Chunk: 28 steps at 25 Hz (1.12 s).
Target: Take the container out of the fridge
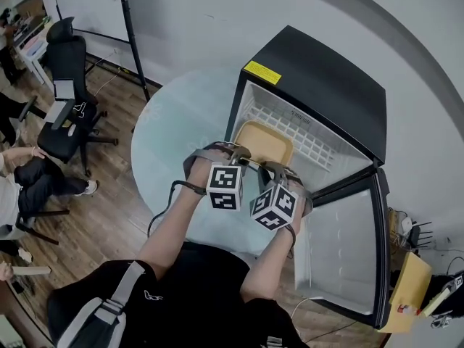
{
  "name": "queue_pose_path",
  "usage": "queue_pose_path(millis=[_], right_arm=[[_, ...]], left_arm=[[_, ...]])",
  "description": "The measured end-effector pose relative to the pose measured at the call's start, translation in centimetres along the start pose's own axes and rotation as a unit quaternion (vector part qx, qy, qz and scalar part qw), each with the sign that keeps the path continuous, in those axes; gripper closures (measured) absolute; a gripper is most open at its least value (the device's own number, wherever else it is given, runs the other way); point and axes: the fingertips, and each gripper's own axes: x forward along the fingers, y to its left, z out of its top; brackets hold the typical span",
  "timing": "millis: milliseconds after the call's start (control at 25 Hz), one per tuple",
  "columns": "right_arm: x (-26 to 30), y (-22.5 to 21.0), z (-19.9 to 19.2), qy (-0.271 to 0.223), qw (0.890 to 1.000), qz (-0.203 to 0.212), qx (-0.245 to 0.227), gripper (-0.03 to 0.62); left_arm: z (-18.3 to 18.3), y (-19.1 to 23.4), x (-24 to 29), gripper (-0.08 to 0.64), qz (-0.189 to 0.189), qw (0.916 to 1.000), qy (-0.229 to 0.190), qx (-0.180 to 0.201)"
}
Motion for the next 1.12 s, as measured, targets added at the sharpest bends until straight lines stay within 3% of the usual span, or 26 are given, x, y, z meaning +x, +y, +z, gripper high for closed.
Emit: queue_pose_path(millis=[480, 1120], right_arm=[[-3.3, 6.5, 1.1, 0.041, 0.997, 0.046, 0.048, 0.58], [-4.6, 14.0, 5.2, 0.077, 0.993, 0.063, 0.067, 0.58]], left_arm=[[-0.5, -5.8, -3.8, 0.506, -0.082, 0.9947, -0.044, 0.044], [-5.1, -11.2, -9.0, 0.503, -0.126, 0.9891, -0.071, 0.027]])
